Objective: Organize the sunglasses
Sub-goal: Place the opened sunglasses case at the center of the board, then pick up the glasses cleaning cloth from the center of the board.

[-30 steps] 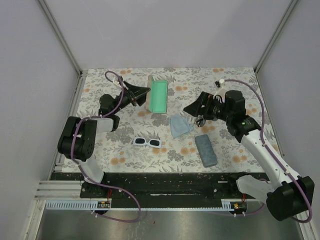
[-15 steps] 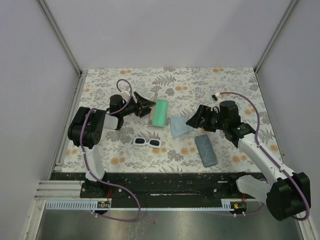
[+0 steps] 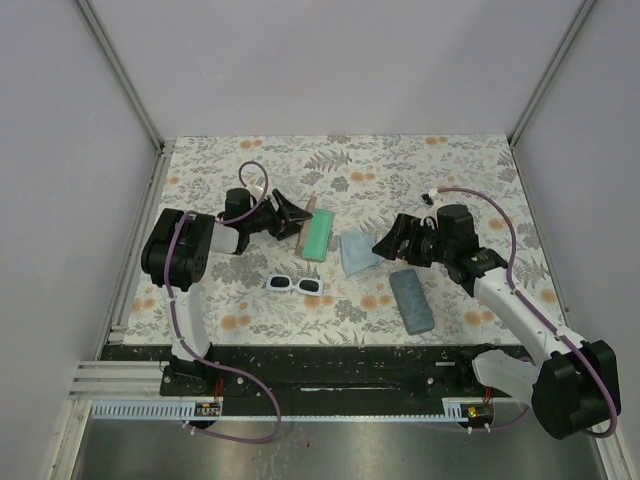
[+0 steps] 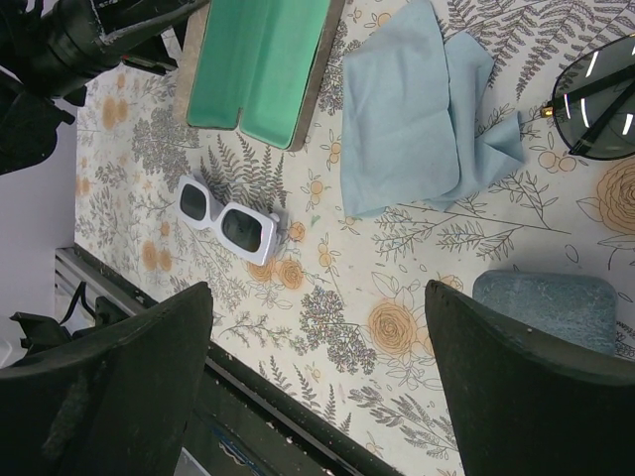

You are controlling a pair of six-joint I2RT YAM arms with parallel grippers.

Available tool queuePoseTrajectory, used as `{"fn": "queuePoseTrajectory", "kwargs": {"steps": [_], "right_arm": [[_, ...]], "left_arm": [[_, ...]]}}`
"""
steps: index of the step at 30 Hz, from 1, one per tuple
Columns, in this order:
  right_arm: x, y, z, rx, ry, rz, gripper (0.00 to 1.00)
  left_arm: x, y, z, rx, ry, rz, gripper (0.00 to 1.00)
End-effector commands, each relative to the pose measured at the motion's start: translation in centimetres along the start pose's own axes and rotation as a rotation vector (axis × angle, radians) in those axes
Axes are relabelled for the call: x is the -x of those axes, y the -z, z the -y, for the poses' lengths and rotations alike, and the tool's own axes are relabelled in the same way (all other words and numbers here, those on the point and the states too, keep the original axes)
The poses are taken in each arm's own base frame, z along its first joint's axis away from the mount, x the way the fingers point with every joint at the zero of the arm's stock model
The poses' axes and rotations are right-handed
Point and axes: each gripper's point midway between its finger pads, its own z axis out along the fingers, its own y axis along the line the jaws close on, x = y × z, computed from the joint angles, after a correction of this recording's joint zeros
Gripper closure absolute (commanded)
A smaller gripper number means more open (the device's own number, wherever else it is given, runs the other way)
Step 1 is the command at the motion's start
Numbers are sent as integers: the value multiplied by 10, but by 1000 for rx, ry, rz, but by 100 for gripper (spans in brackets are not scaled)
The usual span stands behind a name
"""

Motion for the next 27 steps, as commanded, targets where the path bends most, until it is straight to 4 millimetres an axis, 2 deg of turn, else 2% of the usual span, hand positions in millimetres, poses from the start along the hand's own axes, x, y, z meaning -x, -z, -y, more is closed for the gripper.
{"fn": "queuePoseTrajectory", "kwargs": {"steps": [1,5,10,15,19,24,27], "right_arm": [[9,-2,-2,12,35,37,5],[9,-1,-2,12,35,37,4],[7,-2,0,-3,37,25,4],[7,-4,6,-38,24,7,5],[3,-9,5,-46,31,-27,9],[1,-22,11,-124,40,-54,10],[4,-31,19,-213,20,-57,22]], "left_arm": [[19,0,12,-9,-105,44,33],[31,11,13,15,-122,77,2],[46,28,12,67,-144,112,1],[55,46,19,157,-230,151,1],[62,69,27,268,-314,201,1],[57,111,47,386,-424,286,1],[45,132,50,486,-482,343,1]]}}
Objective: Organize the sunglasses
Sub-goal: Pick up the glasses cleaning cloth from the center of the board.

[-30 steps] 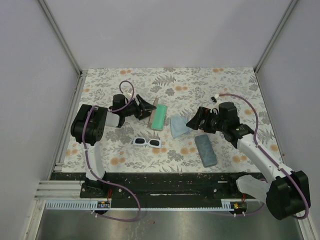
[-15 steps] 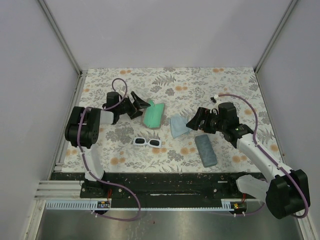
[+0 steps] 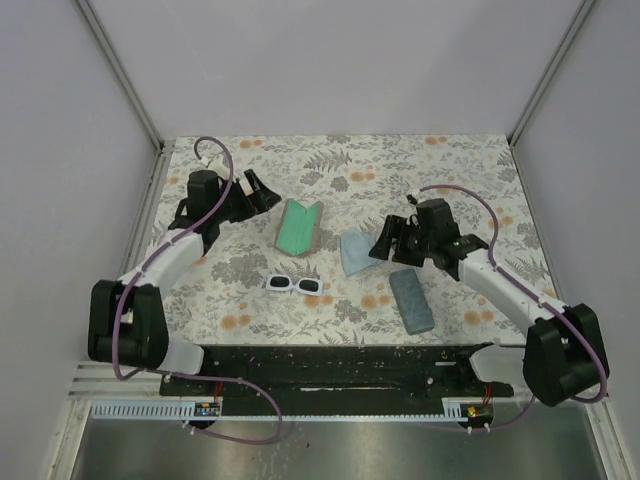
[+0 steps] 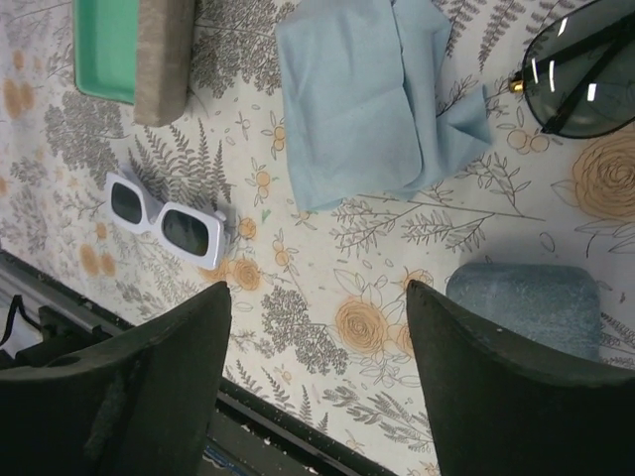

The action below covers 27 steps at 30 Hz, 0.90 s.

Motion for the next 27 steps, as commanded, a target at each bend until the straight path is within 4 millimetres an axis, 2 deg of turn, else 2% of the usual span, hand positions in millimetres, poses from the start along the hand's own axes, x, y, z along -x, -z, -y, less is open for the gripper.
{"fn": "queuePoseTrajectory", "kwargs": {"steps": [1,5,7,10,14,21,27], "right_arm": [[23,-9,2,-122,3,49,28],[28,-23,7,-185,-1,44,54],[28,-30,9,-204,-7,37,60],[27,-40,11,-229,-10,16,62],[25,-52,17,-260,-18,0,66],[22,-71,26,-301,-23,-35,67],[15,-84,36,-327,-26,-73,68]], "left_arm": [[-4,41,-8,184,-142,87,1],[-22,70,4,207,-164,154,1],[-27,86,9,203,-144,194,1],[-36,107,7,212,-46,235,1],[-57,122,20,125,-48,183,1],[-98,125,14,73,-68,54,1],[-111,123,3,86,-75,28,1]]}}
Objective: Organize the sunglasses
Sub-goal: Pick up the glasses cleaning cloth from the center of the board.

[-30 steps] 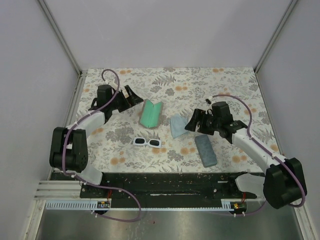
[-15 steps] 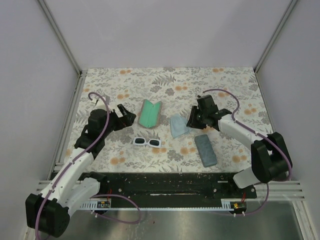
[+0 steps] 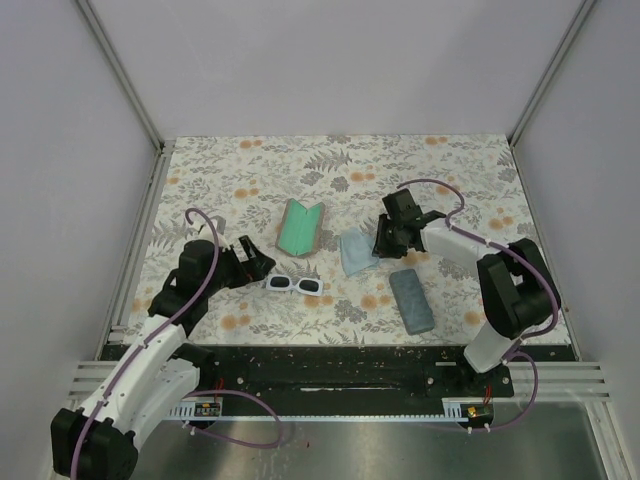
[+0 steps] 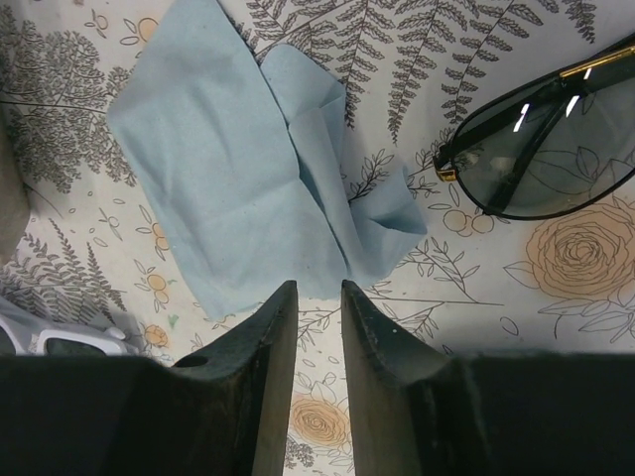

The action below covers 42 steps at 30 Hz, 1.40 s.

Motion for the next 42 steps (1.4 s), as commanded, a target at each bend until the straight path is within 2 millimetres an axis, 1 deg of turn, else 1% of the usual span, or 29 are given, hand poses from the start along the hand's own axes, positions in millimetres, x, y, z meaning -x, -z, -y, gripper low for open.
{"fn": "queuePoseTrajectory", "kwargs": {"steps": [1,7,10,15,16,18,19,21,25,27,31,32,36,37,39,42], "right_arm": [[9,-7,-6,-15,2,19,68],[2,-18,0,-35,-3,-10,71],[0,-20,-3,-13,-7,-20,79],[-1,-18,-17,49,-16,-35,87],[-1,-17,-19,58,-19,-40,89],[2,-14,-25,77,-19,-33,98],[3,-12,-28,86,-14,-31,100],[5,-7,-34,107,-7,-26,100],[12,11,-58,179,49,-15,100],[12,22,-77,222,87,-13,100],[8,43,-117,326,161,-16,100],[11,49,-128,349,174,-10,100],[13,78,-161,457,223,-4,100],[14,87,-166,481,234,-3,100],[22,110,-170,499,243,39,100],[31,137,-166,490,248,101,100]], "left_arm": [[-2,1,5,-37,-19,-3,1],[-2,-2,4,-34,-25,-13,1],[-2,-3,5,-37,-27,-17,1],[-2,-3,6,-39,-27,-14,1],[-2,-3,5,-38,-28,-15,1],[-1,-2,6,-43,-28,-13,1],[-1,-2,6,-43,-30,-11,1],[-1,-1,7,-46,-31,-12,1],[-2,-1,9,-55,-28,-14,1],[-1,-1,11,-63,-11,-10,1],[3,-3,33,-142,6,5,1],[3,-3,38,-148,0,4,1],[-1,-6,50,-157,-31,-15,1],[-3,-7,53,-159,-37,-20,1],[-2,-5,63,-183,-46,-25,1],[-1,-4,73,-204,-76,-30,3]]}}
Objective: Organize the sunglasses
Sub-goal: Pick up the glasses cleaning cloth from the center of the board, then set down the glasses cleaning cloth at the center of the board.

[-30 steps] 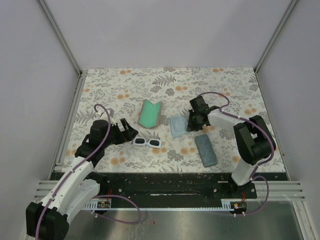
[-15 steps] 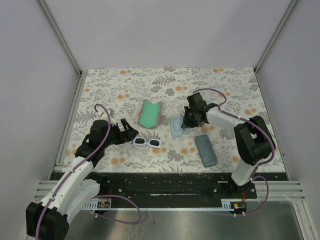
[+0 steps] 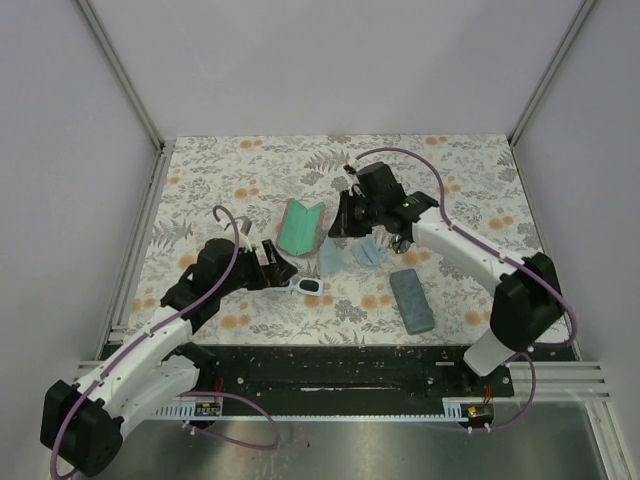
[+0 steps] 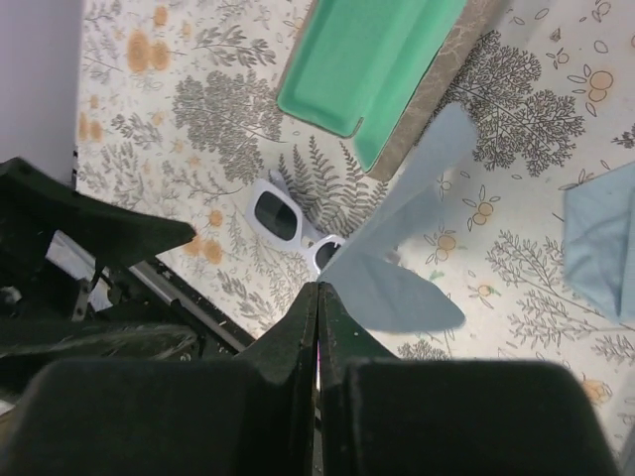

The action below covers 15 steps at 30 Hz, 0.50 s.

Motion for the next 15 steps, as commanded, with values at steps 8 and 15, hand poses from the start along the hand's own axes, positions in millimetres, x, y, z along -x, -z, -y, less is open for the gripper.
{"fn": "queuePoseTrajectory", "kwargs": {"steps": [8,15], "right_arm": [[-17,89,21,-163,-54,113,100],[-97,87,70,-243,-141,-11,100]], "left_arm": [[20,-11,42,-58,-108,-4,8],[-1,-26,55,-54,-164,-77,8]]}}
